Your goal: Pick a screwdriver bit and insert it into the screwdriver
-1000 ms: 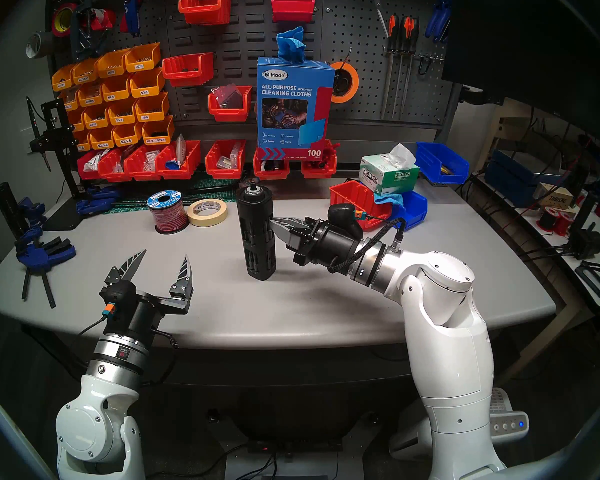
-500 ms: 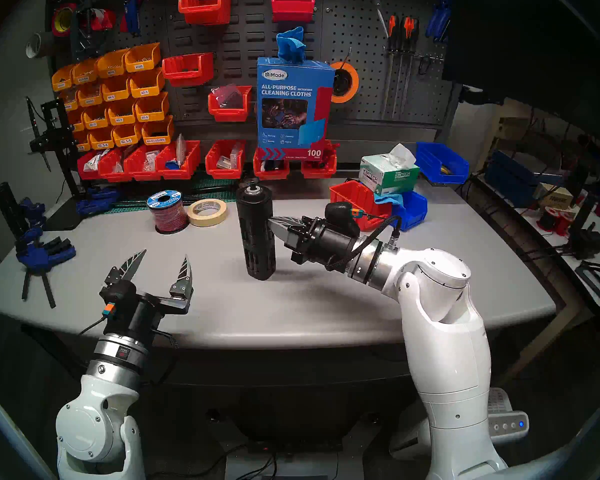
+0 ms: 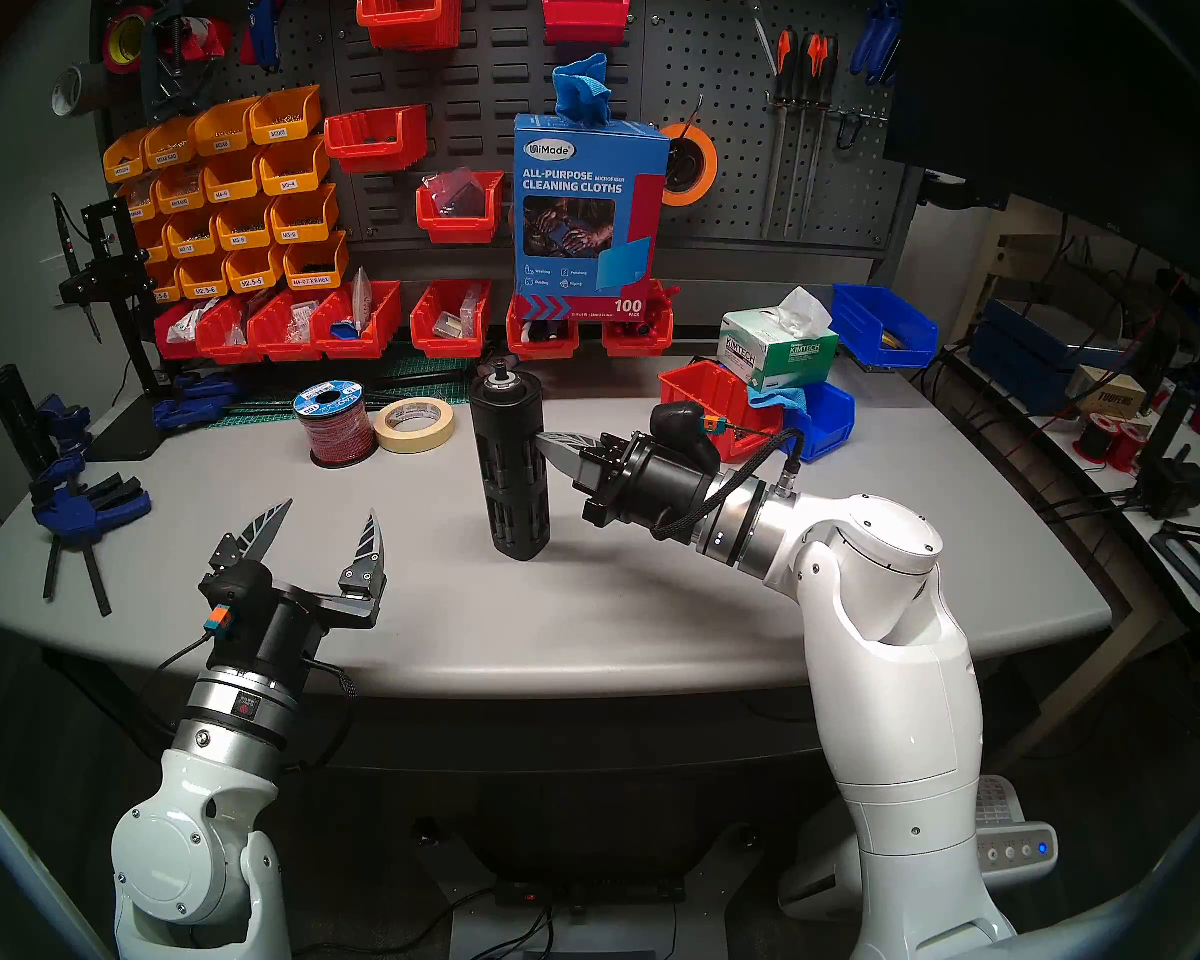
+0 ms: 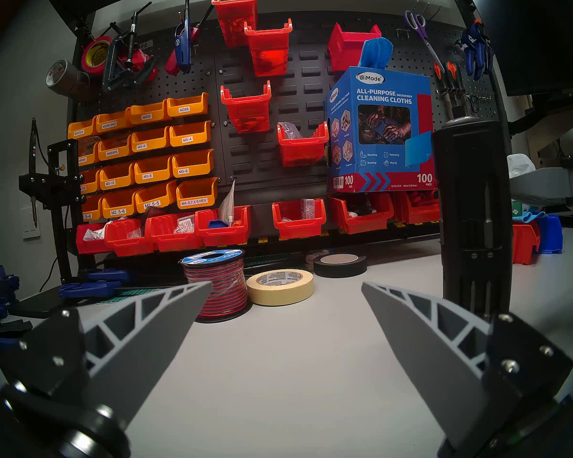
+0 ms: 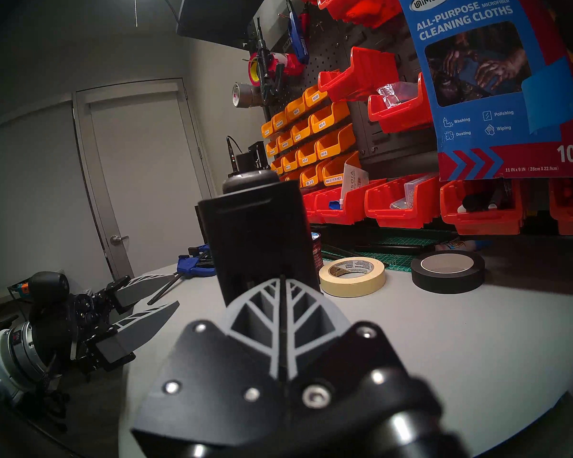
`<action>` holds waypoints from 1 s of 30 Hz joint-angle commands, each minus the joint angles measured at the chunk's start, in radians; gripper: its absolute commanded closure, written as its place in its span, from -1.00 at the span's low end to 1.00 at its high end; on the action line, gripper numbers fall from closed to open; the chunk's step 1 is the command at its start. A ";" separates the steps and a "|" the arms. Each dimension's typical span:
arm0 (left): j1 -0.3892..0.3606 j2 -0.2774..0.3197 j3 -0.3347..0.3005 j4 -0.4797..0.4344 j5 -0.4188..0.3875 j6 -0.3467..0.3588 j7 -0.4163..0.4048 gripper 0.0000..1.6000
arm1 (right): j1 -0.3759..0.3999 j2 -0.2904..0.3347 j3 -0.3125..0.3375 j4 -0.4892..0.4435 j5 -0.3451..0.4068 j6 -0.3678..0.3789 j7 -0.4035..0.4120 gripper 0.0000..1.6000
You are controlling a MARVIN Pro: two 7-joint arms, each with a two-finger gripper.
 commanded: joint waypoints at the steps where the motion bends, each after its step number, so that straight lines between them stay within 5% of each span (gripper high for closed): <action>1: -0.007 0.001 0.002 -0.032 -0.002 -0.008 -0.001 -1.00 | 0.008 0.004 0.005 -0.058 0.004 0.012 0.005 1.00; 17: -0.009 -0.005 0.001 -0.032 -0.001 -0.008 -0.006 -1.00 | -0.057 0.048 0.030 -0.169 -0.010 0.053 0.017 1.00; 30: -0.011 -0.008 -0.001 -0.031 0.000 -0.008 -0.010 -1.00 | 0.017 0.061 0.021 -0.191 -0.004 0.041 0.048 1.00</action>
